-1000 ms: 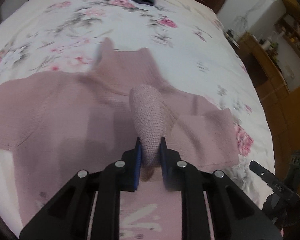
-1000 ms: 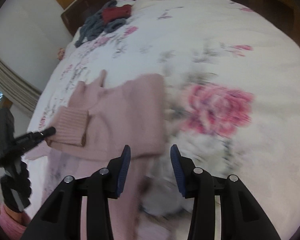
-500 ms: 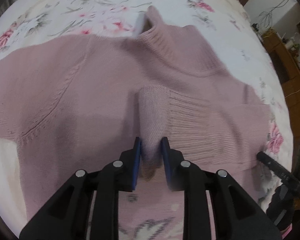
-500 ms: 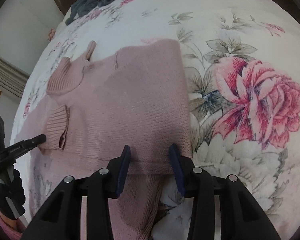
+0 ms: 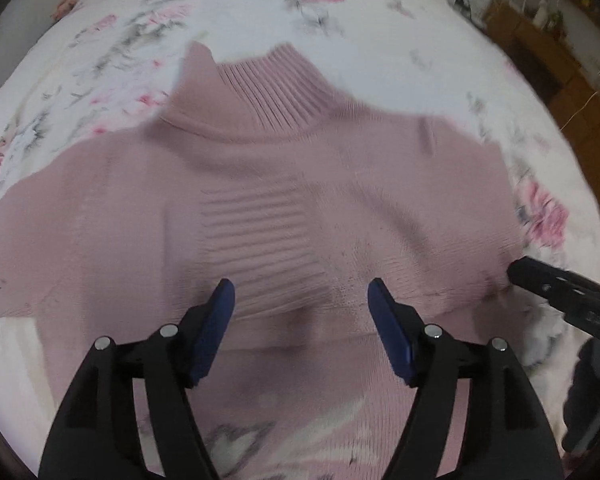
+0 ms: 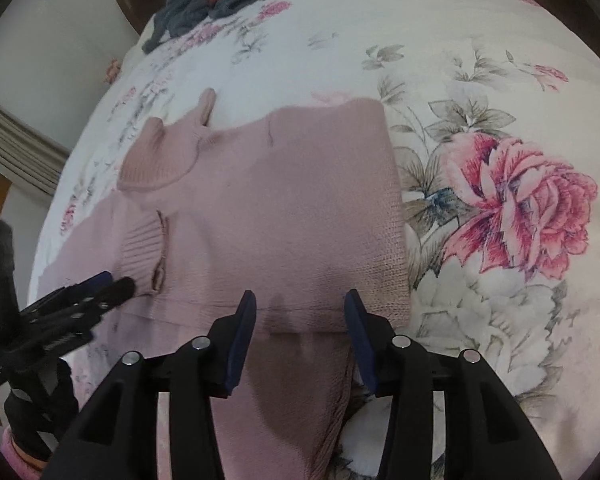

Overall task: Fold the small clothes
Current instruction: 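Open the left tool and lift it off the folded sleeve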

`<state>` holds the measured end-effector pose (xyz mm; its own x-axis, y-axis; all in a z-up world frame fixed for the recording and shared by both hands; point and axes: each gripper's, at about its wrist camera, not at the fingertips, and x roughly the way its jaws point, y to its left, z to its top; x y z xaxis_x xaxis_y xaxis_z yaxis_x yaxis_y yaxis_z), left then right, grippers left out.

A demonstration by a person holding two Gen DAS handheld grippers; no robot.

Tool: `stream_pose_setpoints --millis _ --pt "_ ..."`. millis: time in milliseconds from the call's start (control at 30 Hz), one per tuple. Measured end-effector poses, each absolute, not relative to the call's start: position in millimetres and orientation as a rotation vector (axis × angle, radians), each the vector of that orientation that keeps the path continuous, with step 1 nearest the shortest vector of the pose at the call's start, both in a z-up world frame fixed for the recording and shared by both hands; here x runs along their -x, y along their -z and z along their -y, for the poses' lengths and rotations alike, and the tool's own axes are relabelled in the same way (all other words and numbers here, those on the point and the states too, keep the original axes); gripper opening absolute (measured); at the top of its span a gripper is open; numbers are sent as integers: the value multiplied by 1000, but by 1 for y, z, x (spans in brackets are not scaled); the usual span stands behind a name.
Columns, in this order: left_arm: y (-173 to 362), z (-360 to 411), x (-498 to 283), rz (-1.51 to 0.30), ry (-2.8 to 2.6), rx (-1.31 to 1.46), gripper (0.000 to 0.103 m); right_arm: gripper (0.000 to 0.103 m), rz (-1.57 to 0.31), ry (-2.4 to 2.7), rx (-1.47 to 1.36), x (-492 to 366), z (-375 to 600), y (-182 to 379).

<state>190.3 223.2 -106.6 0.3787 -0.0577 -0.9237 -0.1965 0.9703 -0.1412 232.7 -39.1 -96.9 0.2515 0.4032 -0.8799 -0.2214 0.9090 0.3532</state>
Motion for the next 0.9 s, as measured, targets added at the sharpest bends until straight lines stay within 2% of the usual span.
stream_pose_setpoints --millis 33,67,100,167,267,367,600,900 --pt "113 -221 -194 -1198 -103 237 67 46 -1254 -427 -179 -234 40 100" --pt "119 -222 -195 -1213 -115 229 61 46 -1259 -427 -191 -235 41 103" --pt "128 -222 -198 -1234 -135 211 50 46 -1261 -429 -201 -236 42 106" --pt "134 -225 -199 -1239 -142 200 45 47 -1261 -432 -209 -236 42 110" --pt "127 -231 -192 -1211 -130 222 15 47 -1257 -434 -207 -237 40 112" --pt "106 -258 -174 -1146 -118 336 13 47 -1258 -435 -213 -237 40 112" --pt "67 -316 -130 -1034 -177 350 11 47 -1260 -428 -195 -238 41 112" --pt "91 -410 -92 -1104 -383 429 13 47 -1262 -411 -131 -237 29 110"
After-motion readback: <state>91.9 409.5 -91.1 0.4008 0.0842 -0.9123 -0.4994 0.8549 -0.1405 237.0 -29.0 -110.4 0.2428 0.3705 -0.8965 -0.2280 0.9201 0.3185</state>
